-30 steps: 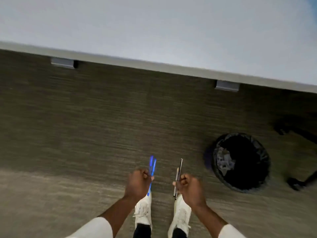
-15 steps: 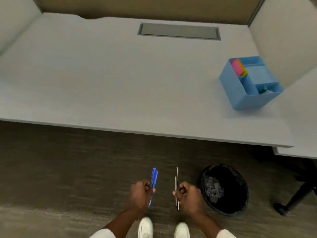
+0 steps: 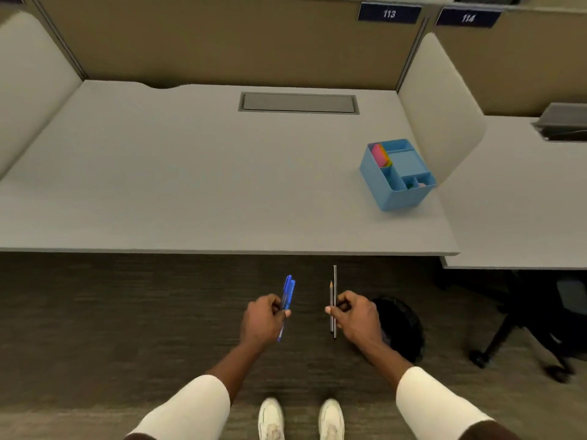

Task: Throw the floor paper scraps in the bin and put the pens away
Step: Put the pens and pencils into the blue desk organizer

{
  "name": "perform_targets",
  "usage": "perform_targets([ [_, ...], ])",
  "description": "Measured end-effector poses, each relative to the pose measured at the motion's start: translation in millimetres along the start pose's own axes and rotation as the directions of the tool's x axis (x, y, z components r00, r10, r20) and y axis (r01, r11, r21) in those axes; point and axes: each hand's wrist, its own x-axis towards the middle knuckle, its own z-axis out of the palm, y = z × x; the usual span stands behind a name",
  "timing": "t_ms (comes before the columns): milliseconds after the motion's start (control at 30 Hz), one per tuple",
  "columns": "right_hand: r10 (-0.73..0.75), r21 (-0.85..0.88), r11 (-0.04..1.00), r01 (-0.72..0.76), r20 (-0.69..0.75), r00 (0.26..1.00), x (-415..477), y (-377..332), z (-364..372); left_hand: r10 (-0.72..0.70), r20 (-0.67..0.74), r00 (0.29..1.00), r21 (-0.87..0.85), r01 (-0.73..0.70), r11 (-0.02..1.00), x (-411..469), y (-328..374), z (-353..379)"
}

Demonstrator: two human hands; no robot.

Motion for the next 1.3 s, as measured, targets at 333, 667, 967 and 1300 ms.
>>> perform_targets([
  [333, 0.016, 0.071, 0.997, -0.010, -0.090, 0.996, -9, -37, -40, 0.116, 0.058, 0.992, 0.018, -0.117, 0.993, 2, 37, -39],
  [667, 0.084, 0.185, 0.981, -0.056, -0.149, 0.985, 8, -30, -87, 0.199, 0.124, 0.972, -0.008, -0.200, 0.980, 20, 95, -25],
  [967, 0.087, 0.291, 0.956, -0.037, -0.161, 0.983, 68, -4, -150, 0.248, 0.057, 0.967, -0.019, -0.247, 0.969, 49, 177, -13],
  [1300, 0.061, 0.343, 0.940, -0.004, -0.156, 0.986, 132, -2, -202, 0.274, -0.012, 0.962, -0.133, -0.273, 0.953, 83, 249, -8],
])
